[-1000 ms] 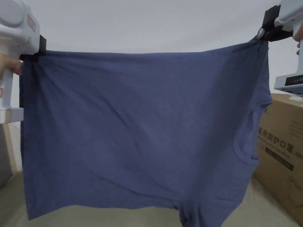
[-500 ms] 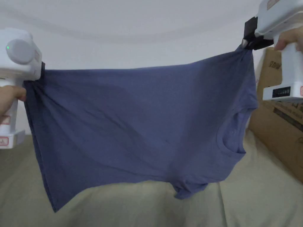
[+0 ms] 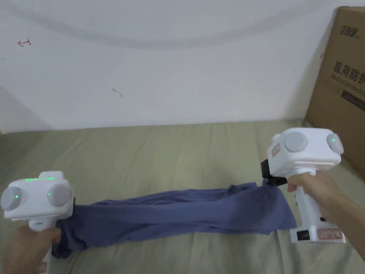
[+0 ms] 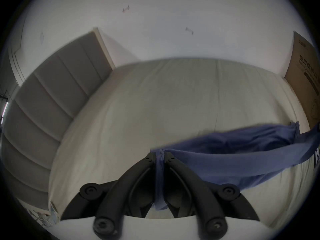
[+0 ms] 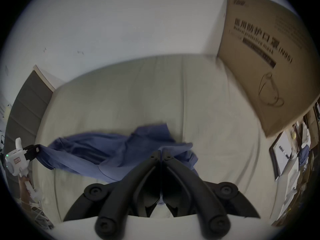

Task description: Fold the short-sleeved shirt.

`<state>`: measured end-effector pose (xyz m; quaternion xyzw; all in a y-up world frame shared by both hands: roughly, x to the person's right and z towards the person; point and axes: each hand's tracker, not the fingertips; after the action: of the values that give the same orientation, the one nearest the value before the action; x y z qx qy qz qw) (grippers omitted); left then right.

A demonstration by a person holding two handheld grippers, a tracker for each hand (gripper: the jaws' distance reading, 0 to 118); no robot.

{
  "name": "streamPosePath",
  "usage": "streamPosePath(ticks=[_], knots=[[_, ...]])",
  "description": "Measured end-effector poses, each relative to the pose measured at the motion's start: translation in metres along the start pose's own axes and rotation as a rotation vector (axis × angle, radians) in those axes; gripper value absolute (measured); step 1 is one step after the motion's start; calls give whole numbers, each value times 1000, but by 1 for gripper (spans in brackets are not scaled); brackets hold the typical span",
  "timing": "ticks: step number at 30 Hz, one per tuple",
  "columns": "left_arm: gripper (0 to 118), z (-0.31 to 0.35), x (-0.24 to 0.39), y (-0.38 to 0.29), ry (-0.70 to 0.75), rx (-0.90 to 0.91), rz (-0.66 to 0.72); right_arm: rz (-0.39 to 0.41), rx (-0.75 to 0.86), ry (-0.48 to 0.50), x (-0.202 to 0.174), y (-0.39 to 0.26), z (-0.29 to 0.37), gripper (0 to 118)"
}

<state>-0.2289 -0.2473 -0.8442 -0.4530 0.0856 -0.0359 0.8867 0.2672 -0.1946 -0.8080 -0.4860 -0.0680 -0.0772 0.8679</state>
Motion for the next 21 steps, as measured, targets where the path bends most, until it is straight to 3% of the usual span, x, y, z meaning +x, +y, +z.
streamPosePath(ticks=[8,10,14,19,21], knots=[[6,40,-36,-65,-43,27,-7,-64,51,91,34,-88,47,0],[6,61,-42,-89,-37,37,-23,-45,40,104,42,-120,66,0],[6,106,-54,-155,-61,41,-34,-10,50,80,49,-204,107,0],[6,158,-85,-244,-62,52,-43,-4,-12,146,61,-318,147,0],[6,177,-99,-279,-62,41,-55,-1,-29,120,64,-364,164,0]])
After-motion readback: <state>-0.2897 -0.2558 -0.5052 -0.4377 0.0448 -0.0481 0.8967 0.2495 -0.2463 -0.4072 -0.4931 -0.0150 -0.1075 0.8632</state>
